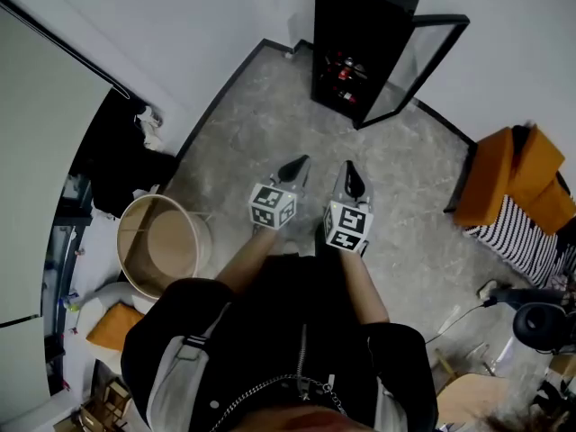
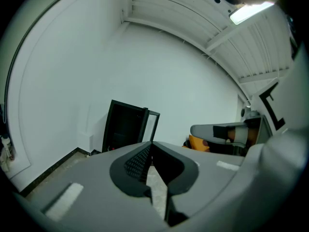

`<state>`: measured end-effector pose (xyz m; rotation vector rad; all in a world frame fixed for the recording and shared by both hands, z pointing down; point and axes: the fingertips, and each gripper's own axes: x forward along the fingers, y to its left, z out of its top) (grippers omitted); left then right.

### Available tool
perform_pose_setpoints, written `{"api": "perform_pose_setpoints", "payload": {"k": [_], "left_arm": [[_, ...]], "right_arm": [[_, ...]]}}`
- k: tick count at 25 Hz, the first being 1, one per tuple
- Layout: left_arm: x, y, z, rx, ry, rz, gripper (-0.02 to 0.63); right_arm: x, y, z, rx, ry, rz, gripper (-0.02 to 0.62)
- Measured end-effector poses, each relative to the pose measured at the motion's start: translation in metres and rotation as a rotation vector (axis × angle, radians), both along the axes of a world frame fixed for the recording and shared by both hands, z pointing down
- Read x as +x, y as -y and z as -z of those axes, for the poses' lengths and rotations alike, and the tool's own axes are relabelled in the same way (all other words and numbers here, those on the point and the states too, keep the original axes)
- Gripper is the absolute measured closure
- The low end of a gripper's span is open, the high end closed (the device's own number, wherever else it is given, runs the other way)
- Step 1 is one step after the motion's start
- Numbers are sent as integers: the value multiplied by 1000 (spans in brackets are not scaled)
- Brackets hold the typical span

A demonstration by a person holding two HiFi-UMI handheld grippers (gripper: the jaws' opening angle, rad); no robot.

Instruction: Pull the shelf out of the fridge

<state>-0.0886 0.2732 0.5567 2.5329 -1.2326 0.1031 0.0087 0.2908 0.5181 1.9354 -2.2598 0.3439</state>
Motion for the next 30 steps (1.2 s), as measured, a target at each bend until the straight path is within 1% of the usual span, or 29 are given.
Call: {"api": "perform_pose_setpoints", "payload": {"k": [5, 12, 17, 25, 30], "left_arm": [[13, 43, 1, -4, 7, 6, 595], [40, 93, 3, 6, 11, -3, 595], [62, 126, 6, 14, 29, 20, 595], [91, 168, 21, 26, 51, 69, 595], [97, 184, 23, 16, 62, 99, 595]], "right_arm": [[16, 36, 1, -2, 5, 14, 594], [43, 82, -1, -2, 16, 6, 594], [67, 115, 6, 14, 27, 18, 594], [93, 164, 19, 46, 53, 82, 594], [94, 187, 23, 47, 69, 119, 594]]}}
